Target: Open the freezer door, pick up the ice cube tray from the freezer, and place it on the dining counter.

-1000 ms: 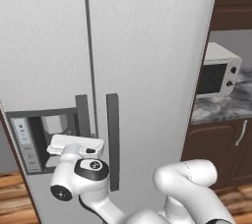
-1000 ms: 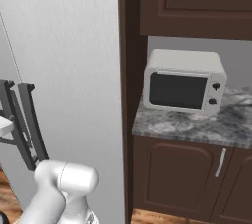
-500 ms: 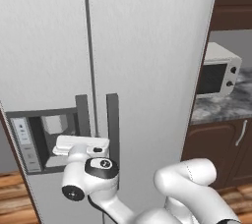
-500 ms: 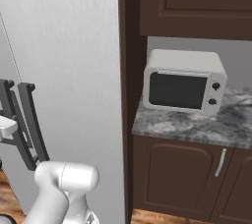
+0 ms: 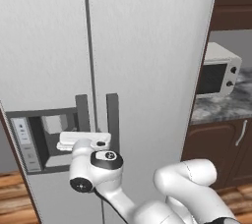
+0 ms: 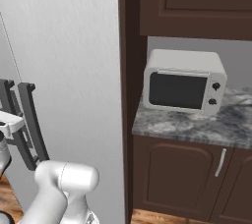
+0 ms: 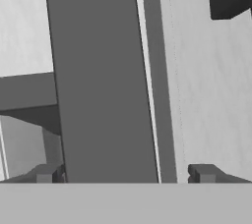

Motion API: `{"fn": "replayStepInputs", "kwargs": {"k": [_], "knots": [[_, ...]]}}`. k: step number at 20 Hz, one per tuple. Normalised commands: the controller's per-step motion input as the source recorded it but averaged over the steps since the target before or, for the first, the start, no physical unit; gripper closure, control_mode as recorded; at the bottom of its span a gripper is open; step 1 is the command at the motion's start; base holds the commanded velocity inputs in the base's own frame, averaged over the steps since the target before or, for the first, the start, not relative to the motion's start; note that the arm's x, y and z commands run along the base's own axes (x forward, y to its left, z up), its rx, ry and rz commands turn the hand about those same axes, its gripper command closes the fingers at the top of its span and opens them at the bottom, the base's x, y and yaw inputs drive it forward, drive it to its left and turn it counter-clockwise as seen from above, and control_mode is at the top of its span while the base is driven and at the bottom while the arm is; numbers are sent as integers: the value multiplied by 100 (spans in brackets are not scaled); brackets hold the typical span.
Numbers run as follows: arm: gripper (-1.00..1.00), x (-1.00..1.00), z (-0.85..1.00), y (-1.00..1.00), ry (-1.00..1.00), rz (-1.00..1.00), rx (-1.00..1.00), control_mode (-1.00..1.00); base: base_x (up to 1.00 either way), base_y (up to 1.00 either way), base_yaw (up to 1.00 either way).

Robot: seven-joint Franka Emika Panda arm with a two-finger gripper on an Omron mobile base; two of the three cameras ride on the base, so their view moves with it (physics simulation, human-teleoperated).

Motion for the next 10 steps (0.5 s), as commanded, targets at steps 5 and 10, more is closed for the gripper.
{"fn": "replayStepInputs", "kwargs": {"k": [5,10], "knots": [[100,8,0,15,0,0,0,-100,0,0,0],[100,0,0,0,0,0,0,-100,0,0,0]]}}
